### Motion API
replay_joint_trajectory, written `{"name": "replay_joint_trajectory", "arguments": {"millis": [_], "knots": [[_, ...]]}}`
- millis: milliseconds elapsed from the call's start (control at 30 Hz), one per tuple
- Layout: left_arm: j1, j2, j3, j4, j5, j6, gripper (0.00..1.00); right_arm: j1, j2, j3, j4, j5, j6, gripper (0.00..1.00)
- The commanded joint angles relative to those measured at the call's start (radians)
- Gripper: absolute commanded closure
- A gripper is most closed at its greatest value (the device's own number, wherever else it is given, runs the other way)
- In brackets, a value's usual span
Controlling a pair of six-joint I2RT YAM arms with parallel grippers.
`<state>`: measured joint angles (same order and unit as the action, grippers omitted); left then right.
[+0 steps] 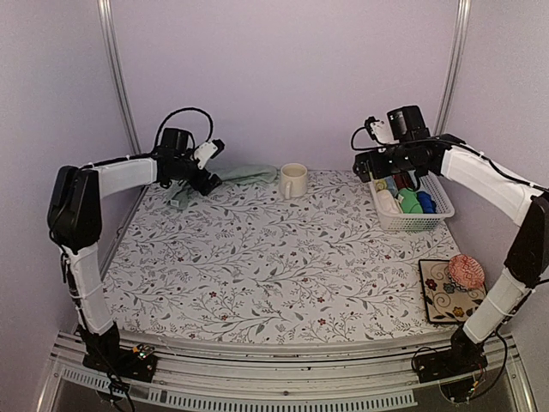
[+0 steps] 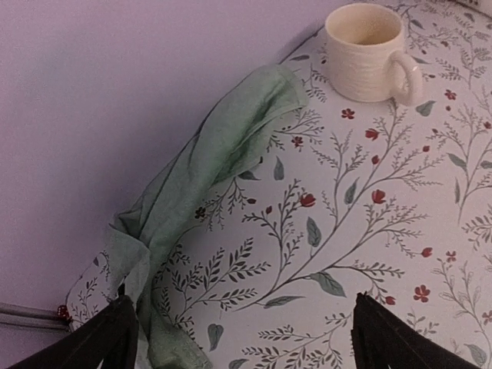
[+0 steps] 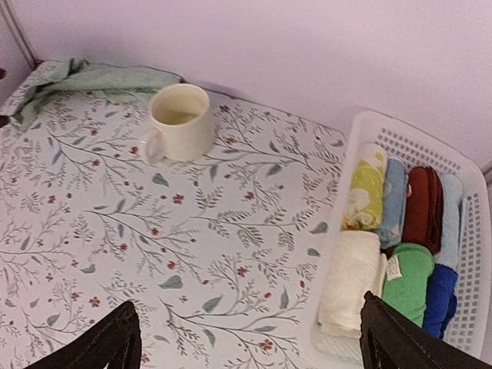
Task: Roll the towels
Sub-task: Adjust the towel in the bin, then move the towel to the corner of the board.
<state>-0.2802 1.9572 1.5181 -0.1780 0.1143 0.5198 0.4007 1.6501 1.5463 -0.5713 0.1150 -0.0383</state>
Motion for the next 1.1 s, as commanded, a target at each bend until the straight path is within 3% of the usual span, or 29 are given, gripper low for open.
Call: {"name": "replay_joint_trajectory", "arguments": {"millis": [0,167,367,600,867,967,1067], "knots": [[0.104,0.194,0.229,-0.151,-0.035,-0.049,0.03,0.070,-0.093,-0.159,0.197,-0.101,0.027,0.01],[0.162,0.324,0.358,-0.187,-0.058,-0.043,0.03,0.079,-0.202,-0.358,0.405,-0.272,0.119,0.01],[0.188,0.428,0.439,-0.192,-0.096,-0.007,0.04,0.161,-0.207,-0.455,0.488,-0.207,0.111,0.01],[0.194,0.461,0.465,-0.173,-0.060,0.022,0.22,0.272,-0.118,-0.448,0.508,-0.126,0.075,0.01],[0.192,0.510,0.532,-0.157,-0.089,0.019,0.70,0.337,-0.094,-0.455,0.520,-0.061,0.049,0.01],[0.190,0.519,0.552,-0.160,-0.091,0.023,1.00,0.362,-0.079,-0.458,0.526,-0.032,0.035,0.00],[0.187,0.484,0.544,-0.175,-0.051,0.026,1.00,0.381,-0.064,-0.461,0.537,-0.002,-0.006,0.00]]}}
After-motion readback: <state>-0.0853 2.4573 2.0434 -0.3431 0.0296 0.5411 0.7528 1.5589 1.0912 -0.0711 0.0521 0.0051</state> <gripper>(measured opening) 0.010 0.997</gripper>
